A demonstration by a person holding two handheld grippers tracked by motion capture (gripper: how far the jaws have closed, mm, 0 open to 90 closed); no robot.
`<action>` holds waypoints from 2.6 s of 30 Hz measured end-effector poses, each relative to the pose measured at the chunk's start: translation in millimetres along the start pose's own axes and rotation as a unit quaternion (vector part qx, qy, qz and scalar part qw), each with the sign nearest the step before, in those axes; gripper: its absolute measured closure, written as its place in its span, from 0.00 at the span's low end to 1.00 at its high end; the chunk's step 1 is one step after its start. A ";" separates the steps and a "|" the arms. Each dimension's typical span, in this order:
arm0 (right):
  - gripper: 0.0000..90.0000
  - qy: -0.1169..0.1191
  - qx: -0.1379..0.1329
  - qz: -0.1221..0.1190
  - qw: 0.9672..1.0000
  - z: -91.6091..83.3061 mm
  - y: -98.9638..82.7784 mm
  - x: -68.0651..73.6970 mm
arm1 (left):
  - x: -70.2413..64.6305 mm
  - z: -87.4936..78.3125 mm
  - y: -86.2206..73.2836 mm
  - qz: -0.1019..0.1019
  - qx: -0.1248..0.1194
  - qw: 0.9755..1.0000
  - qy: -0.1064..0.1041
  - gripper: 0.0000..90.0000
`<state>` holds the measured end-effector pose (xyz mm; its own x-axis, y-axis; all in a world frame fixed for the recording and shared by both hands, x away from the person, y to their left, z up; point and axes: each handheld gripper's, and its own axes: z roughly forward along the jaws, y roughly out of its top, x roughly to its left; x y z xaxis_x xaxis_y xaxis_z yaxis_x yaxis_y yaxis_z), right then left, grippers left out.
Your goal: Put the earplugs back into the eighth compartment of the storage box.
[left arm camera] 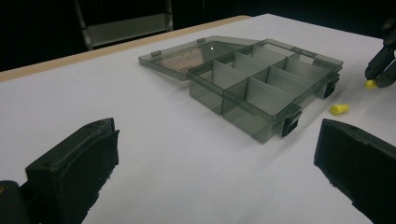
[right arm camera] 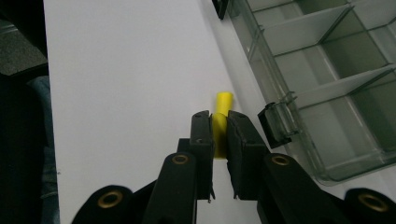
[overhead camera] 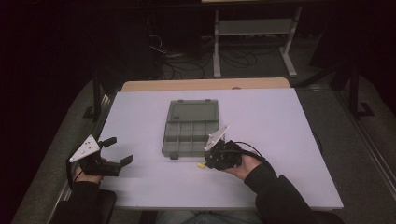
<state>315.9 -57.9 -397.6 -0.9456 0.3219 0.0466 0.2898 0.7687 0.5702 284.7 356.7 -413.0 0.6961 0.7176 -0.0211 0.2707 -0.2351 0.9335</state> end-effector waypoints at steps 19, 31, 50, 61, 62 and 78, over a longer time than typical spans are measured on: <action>0.88 -0.020 -0.011 0.006 1.000 -26.4 11.9 -17.4 | 0.0 -0.1 0.0 0.000 0.000 1.000 0.000 0.00; 0.88 -0.029 -0.004 0.017 0.999 -28.6 16.8 -30.3 | -0.1 -0.1 0.0 0.001 0.000 1.000 0.000 0.00; 0.88 -0.040 0.010 0.037 0.998 -13.8 20.5 -51.6 | -0.1 0.1 -0.1 0.001 0.002 1.000 0.000 0.00; 0.88 -0.041 0.018 0.045 0.998 -1.0 21.8 -65.7 | 0.1 0.2 -0.2 0.001 0.002 1.000 -0.001 0.00; 0.87 -0.041 0.021 0.046 0.998 0.9 21.7 -66.8 | 0.1 0.2 -0.2 0.001 0.001 1.000 -0.002 0.00; 0.56 -0.042 -0.009 0.049 0.998 -8.5 21.5 -62.4 | -0.1 0.4 -0.2 0.001 0.002 1.000 -0.002 0.00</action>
<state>379.9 -66.2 -381.3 -0.8972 0.4403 0.0344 0.3763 0.7214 0.5814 284.9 356.5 -413.4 0.6993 0.7145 -0.0208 0.2720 -0.2391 0.9321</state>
